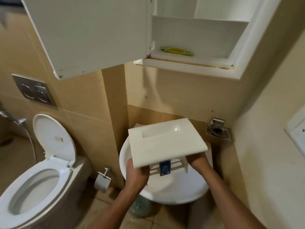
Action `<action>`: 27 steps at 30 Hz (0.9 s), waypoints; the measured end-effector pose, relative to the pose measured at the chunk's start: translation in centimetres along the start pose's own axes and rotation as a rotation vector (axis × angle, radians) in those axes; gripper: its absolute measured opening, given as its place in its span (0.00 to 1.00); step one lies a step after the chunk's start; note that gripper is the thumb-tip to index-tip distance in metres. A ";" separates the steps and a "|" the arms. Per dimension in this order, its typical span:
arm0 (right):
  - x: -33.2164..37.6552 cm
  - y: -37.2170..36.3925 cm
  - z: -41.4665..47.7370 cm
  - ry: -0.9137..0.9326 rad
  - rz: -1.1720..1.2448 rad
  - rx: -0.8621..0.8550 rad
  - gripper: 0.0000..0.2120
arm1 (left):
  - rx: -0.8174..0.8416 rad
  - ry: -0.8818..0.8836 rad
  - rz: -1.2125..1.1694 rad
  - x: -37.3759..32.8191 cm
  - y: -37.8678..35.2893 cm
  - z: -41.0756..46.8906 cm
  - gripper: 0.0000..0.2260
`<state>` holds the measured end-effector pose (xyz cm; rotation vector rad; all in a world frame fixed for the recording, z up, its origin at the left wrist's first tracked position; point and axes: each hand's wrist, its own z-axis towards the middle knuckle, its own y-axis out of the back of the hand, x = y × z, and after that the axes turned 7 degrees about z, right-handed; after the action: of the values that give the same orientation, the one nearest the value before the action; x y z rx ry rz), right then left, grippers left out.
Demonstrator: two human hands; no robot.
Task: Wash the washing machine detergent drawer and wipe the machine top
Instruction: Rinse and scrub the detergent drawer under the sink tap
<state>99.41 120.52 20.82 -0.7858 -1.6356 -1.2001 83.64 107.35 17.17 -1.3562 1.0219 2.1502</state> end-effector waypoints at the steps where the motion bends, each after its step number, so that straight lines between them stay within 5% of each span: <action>1: 2.0 0.3 -0.2 0.026 0.048 -0.048 0.17 | -0.017 0.037 0.053 -0.9 0.2 0.7 0.20; 4: 6.6 2.1 -1.3 0.178 -0.016 -0.130 0.14 | -0.073 0.059 0.210 -4.9 1.5 3.4 0.05; 10: 8.1 1.9 -5.3 0.708 -0.057 -0.628 0.11 | -0.289 -0.374 0.188 -9.0 3.8 3.8 0.07; 12: 3.1 -0.7 -4.5 0.473 -0.096 -0.578 0.12 | -0.133 -0.181 0.318 -5.0 2.0 4.2 0.08; 15: -3.3 -3.5 -2.9 -0.424 -0.123 -0.042 0.06 | 0.421 0.397 0.580 0.5 0.3 4.3 0.10; 17: -5.5 -4.1 -2.8 -0.501 -0.156 -0.010 0.08 | 0.529 0.438 0.611 2.4 -0.3 3.7 0.06; 22: 2.5 -1.1 -3.5 -0.058 -0.123 -0.269 0.10 | 0.205 0.082 0.477 -3.3 2.4 6.0 0.09; 25: 7.4 1.0 -3.7 0.475 -0.121 -0.678 0.19 | -0.114 -0.293 0.268 -8.3 3.9 7.0 0.07; 27: 5.9 -0.3 -4.4 0.577 -0.190 -0.866 0.21 | -0.191 -0.430 0.225 -9.1 4.4 6.3 0.07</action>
<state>98.34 116.08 26.57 -0.6892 -0.6912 -2.0841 81.04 109.70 28.60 -0.8186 0.8438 2.6100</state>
